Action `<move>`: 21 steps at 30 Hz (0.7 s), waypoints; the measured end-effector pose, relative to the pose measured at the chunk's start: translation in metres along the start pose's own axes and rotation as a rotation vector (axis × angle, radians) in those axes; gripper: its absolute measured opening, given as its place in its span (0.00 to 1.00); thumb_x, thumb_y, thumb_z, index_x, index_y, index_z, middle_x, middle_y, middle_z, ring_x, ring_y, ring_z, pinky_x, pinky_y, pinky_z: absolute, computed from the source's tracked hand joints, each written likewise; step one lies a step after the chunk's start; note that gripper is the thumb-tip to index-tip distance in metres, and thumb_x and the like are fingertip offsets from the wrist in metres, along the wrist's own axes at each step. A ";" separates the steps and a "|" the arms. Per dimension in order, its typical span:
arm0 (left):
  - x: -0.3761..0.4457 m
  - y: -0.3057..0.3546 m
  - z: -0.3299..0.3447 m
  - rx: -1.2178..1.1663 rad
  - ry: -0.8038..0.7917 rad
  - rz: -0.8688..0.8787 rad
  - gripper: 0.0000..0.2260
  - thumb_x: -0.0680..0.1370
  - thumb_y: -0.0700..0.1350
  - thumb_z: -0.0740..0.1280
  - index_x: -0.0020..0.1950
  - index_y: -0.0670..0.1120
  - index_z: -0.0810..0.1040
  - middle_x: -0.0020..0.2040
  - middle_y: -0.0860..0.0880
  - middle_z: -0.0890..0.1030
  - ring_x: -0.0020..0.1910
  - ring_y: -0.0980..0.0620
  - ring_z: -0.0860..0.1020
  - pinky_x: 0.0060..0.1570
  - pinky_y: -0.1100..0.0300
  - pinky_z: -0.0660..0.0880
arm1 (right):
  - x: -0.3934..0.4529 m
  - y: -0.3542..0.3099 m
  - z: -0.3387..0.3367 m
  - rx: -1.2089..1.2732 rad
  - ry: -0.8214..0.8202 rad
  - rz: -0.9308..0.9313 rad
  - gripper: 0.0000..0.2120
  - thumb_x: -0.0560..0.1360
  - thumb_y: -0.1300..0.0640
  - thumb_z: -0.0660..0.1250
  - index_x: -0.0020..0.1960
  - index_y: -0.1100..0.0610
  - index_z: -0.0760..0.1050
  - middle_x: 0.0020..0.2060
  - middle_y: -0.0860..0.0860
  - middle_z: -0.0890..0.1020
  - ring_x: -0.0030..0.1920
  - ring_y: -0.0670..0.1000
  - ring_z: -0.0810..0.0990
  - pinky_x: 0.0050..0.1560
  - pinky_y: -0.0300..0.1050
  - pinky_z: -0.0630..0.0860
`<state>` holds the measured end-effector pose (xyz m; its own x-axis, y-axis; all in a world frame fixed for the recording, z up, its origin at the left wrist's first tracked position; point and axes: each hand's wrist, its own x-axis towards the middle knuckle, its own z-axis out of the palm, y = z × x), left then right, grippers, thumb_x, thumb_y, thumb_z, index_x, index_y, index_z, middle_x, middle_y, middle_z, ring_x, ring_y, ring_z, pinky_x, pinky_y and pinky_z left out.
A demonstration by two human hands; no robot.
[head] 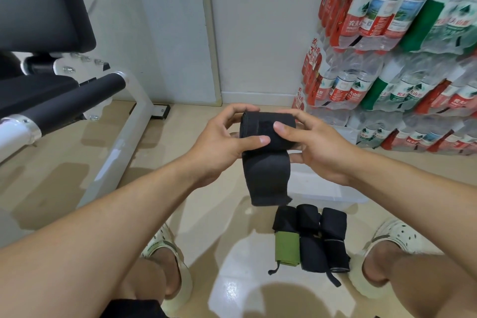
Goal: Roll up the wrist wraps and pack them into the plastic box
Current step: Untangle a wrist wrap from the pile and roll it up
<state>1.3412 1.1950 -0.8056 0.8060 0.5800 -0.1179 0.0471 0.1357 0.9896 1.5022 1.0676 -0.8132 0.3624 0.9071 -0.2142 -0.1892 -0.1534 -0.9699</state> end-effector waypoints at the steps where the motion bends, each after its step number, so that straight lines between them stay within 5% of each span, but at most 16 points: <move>1: 0.001 -0.001 0.000 -0.012 -0.001 -0.009 0.25 0.72 0.35 0.77 0.66 0.49 0.76 0.66 0.47 0.77 0.55 0.46 0.85 0.48 0.49 0.83 | 0.000 0.000 0.000 0.013 0.005 -0.025 0.26 0.69 0.51 0.74 0.66 0.53 0.76 0.60 0.54 0.84 0.57 0.54 0.86 0.54 0.53 0.82; 10: 0.006 0.002 -0.004 -0.177 0.004 -0.188 0.16 0.78 0.44 0.72 0.66 0.47 0.78 0.55 0.47 0.84 0.48 0.44 0.85 0.48 0.49 0.81 | -0.001 0.004 0.002 -0.219 0.085 -0.253 0.26 0.69 0.65 0.80 0.61 0.48 0.77 0.61 0.49 0.80 0.60 0.51 0.82 0.55 0.48 0.83; 16: 0.006 0.002 -0.004 -0.142 0.056 -0.064 0.19 0.76 0.36 0.74 0.66 0.46 0.77 0.64 0.46 0.80 0.55 0.46 0.84 0.52 0.44 0.82 | 0.001 -0.001 0.004 -0.009 0.030 -0.045 0.32 0.66 0.50 0.77 0.69 0.49 0.73 0.60 0.46 0.83 0.60 0.51 0.84 0.60 0.61 0.82; 21: 0.004 0.000 -0.004 -0.080 0.028 -0.035 0.22 0.75 0.35 0.75 0.67 0.47 0.76 0.67 0.47 0.78 0.60 0.47 0.82 0.53 0.45 0.82 | -0.002 -0.001 0.005 0.032 0.020 0.040 0.26 0.72 0.47 0.73 0.68 0.50 0.74 0.59 0.50 0.85 0.58 0.56 0.85 0.61 0.65 0.80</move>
<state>1.3418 1.2007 -0.8060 0.7878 0.5958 -0.1560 0.0273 0.2193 0.9753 1.4968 1.0681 -0.8113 0.3717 0.8926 -0.2551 -0.2328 -0.1764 -0.9564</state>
